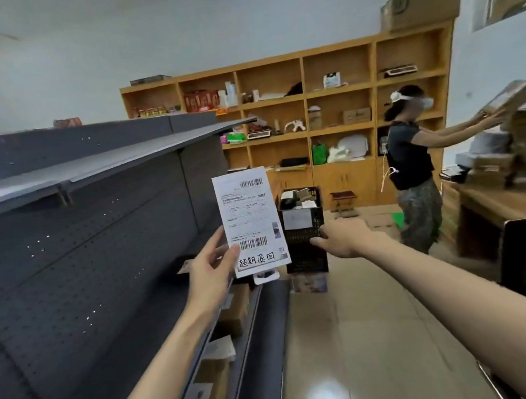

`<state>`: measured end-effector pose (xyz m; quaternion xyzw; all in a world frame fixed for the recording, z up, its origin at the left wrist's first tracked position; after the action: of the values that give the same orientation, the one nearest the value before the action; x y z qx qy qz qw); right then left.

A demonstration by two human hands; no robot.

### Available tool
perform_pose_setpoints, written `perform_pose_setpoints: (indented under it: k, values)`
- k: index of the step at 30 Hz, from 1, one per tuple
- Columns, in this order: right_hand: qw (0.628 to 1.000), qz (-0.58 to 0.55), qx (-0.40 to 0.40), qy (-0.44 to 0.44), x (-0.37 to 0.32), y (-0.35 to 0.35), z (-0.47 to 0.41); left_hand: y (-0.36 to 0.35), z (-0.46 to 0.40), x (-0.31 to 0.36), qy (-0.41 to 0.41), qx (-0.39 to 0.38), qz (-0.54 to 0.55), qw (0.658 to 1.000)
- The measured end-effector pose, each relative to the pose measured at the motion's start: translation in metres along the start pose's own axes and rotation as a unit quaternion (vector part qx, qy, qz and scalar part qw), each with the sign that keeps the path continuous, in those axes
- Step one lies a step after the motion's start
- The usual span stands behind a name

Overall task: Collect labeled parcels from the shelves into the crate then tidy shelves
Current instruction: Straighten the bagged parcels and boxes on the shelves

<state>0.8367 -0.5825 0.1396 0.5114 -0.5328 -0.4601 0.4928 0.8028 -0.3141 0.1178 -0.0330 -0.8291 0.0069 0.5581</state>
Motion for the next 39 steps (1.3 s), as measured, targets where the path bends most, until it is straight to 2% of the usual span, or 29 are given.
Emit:
perform_pose_setpoints:
  k: [6,15,28,32,39]
  values:
    - [1.000,-0.012,0.010,-0.019,0.051,0.000,-0.052,-0.049,-0.063,-0.017,0.000,-0.033,-0.007,0.999]
    - [0.999,-0.029,0.023,-0.039,0.111,-0.013,-0.154,-0.099,-0.175,-0.060,-0.018,-0.040,-0.030,0.999]
    - [0.999,-0.012,-0.010,-0.048,0.136,-0.062,-0.317,-0.129,-0.326,-0.154,0.028,-0.038,0.010,0.999]
    - [0.998,0.003,0.001,-0.057,0.141,-0.053,-0.379,-0.134,-0.395,-0.171,0.030,-0.039,0.019,0.999]
    - [0.997,0.001,0.014,-0.080,0.162,-0.041,-0.479,-0.159,-0.514,-0.201,0.024,-0.087,0.026,0.996]
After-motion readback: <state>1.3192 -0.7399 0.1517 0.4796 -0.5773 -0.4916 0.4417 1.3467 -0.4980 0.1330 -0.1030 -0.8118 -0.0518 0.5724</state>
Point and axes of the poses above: each hand's wrist, its own z-axis away from the middle knuckle, its own y-axis out of the back of the hand, x = y × z, the point moved 3 cm from there along -z, towards the middle knuckle, and after that the axes turned 5 degrees about z, right-handed, at the moved point
